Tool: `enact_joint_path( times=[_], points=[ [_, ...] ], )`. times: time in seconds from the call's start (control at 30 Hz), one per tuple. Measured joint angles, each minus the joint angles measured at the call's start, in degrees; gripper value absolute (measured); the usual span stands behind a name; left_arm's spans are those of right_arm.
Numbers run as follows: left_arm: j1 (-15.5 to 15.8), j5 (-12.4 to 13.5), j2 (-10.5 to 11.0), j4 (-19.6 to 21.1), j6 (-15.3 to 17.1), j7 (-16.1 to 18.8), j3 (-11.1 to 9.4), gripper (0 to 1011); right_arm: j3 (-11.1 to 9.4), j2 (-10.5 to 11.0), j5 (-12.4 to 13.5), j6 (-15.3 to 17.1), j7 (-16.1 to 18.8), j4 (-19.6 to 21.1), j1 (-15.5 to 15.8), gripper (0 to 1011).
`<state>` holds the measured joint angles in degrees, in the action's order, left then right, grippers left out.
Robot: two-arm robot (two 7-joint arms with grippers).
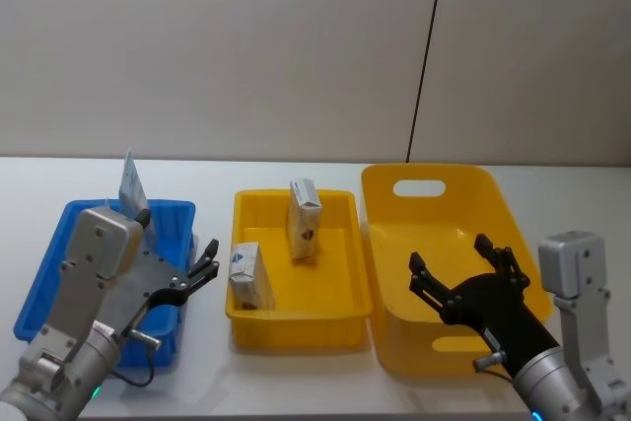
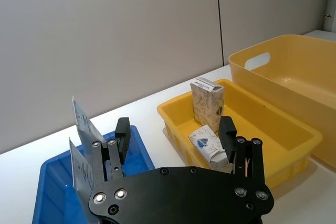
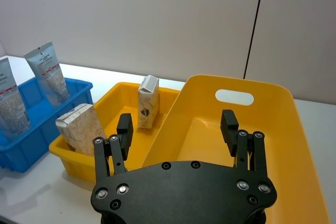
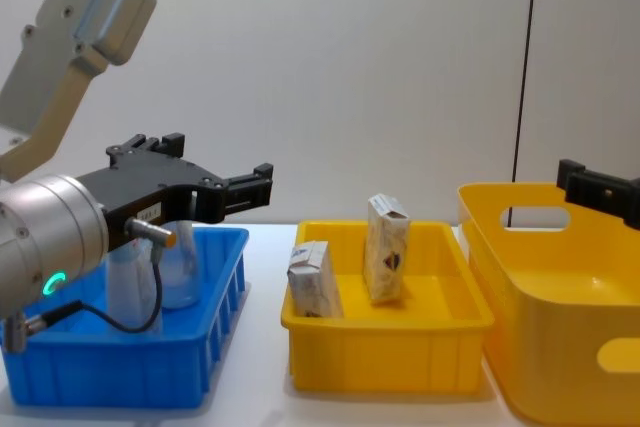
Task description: Bimanual collaborative sorting of washing and personal care products
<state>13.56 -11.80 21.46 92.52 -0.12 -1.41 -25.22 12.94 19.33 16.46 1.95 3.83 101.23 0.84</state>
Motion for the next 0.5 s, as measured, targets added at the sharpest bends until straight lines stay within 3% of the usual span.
enact_joint_path(
  times=[0.5],
  points=[
    [0.0,0.0,0.0,0.0,0.0,0.0,0.0,1001,0.0,0.0,0.0,0.0,0.0,0.0,0.0,1002]
  ],
)
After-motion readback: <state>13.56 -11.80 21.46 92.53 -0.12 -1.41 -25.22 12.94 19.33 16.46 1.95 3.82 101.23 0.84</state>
